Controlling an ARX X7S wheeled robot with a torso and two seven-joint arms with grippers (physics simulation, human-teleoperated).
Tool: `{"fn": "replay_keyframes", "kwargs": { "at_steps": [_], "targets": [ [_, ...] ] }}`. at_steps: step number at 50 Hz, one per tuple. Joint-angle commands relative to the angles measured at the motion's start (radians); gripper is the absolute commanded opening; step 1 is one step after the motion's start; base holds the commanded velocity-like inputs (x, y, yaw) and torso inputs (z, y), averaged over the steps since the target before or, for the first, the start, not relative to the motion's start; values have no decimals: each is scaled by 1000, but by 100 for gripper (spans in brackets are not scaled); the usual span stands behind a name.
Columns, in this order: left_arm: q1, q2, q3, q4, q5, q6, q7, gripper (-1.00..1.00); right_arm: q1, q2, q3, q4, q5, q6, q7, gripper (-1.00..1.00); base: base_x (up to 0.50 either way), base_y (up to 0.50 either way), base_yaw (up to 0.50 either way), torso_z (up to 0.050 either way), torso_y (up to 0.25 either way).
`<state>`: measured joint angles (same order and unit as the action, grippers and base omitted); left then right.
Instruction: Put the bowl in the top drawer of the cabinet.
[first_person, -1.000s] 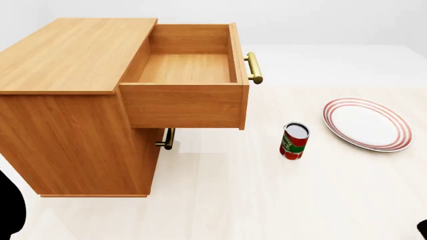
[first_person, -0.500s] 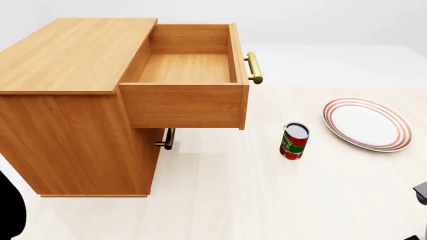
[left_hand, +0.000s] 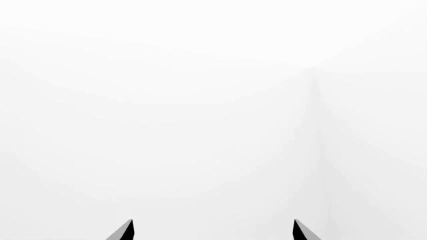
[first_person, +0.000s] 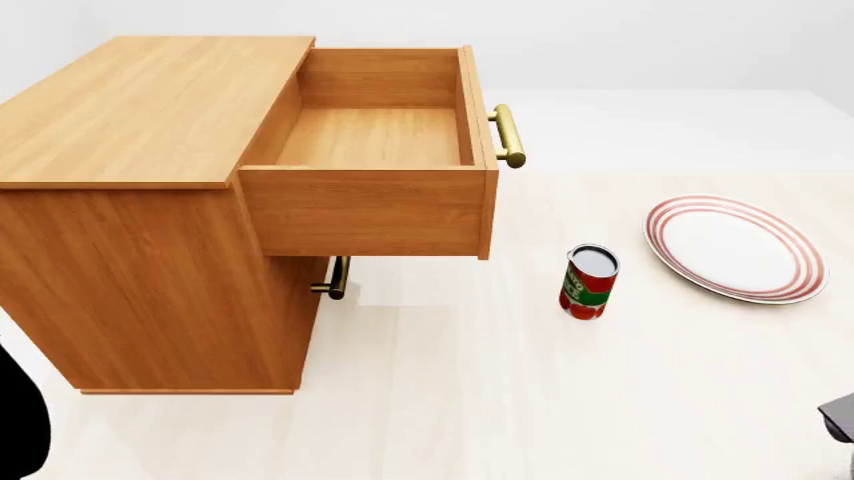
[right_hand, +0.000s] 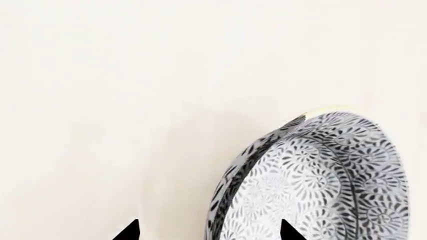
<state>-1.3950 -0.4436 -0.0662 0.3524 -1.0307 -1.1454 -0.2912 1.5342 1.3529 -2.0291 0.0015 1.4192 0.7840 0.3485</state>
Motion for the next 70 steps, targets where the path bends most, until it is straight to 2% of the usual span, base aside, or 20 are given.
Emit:
{"fn": "replay_keyframes", "kwargs": {
  "at_steps": [1, 8, 16, 26, 33, 38, 41, 48, 55, 58, 67, 70],
  "targets": [
    [4, -4, -1, 1, -6, 3, -7, 100, -94, -28, -22, 62, 42, -94, 15, -100, 0, 0, 0, 0, 0],
    [4, -5, 2, -1, -7, 5, -9, 100, -81, -9, -17, 53, 36, -81, 19, -100, 0, 0, 0, 0, 0],
    [1, -7, 6, -3, -8, 9, -10, 100, -2, 70, 11, -17, 9, 13, 36, -100, 0, 0, 0, 0, 0],
    [0, -8, 14, -9, -2, 26, -1, 100, 219, 183, 167, -189, -71, 334, 19, -100, 0, 0, 0, 0, 0],
    [-8, -11, 10, -6, -11, 22, -8, 100, 365, 175, 293, -289, -165, 584, -111, -100, 0, 0, 0, 0, 0],
    [-19, -12, 5, 0, -25, 12, -19, 100, 468, 109, 343, -348, -303, 706, -296, -100, 0, 0, 0, 0, 0],
    [-23, -13, 3, 3, -32, 8, -25, 100, 554, 57, 330, -381, -438, 740, -469, -100, 0, 0, 0, 0, 0],
    [-28, -16, -7, 11, -47, 3, -36, 100, 716, -17, 210, -417, -706, 676, -810, -100, 0, 0, 0, 0, 0],
    [-40, -17, -16, 18, -68, -6, -49, 100, 787, -62, 130, -410, -883, 549, -1012, -100, 0, 0, 0, 0, 0],
    [-44, -18, -19, 22, -76, -8, -54, 100, 797, -100, 116, -346, -957, 428, -1110, -100, 0, 0, 0, 0, 0],
    [-66, -24, -25, 29, -98, -22, -74, 100, 777, -211, 170, -134, -999, 120, -1313, -100, 0, 0, 0, 0, 1],
    [-77, -25, -24, 30, -103, -27, -80, 100, 749, -312, 191, -19, -990, 55, -1348, -100, 0, 0, 0, 0, 0]
  ]
}}
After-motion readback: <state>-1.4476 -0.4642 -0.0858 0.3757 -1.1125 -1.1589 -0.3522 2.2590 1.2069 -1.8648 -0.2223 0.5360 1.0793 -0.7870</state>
